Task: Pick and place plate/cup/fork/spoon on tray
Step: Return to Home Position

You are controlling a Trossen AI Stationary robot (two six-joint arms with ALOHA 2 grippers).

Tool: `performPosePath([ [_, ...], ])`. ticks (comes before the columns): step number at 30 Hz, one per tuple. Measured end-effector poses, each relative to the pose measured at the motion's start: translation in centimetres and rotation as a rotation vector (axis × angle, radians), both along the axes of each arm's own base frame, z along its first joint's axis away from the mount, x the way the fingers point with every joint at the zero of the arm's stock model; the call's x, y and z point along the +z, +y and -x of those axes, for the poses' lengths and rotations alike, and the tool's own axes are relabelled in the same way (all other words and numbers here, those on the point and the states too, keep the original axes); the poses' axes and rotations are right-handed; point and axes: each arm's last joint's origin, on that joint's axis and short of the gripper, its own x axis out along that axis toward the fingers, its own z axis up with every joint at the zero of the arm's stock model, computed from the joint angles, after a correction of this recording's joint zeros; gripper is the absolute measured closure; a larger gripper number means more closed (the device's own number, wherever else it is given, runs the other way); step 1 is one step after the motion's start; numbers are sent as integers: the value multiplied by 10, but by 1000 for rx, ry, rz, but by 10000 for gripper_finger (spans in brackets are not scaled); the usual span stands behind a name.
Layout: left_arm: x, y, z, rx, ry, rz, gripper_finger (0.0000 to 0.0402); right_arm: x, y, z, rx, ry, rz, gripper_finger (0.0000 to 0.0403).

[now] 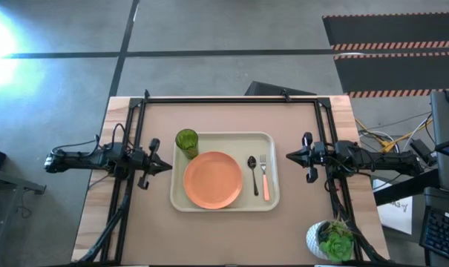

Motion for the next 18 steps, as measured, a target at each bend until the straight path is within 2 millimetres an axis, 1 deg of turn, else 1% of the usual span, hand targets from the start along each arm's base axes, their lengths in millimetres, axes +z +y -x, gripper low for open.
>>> performPosePath([
  [18, 0, 0, 0, 7, 0, 0, 402, 0, 0, 0, 0, 0, 0, 394],
])
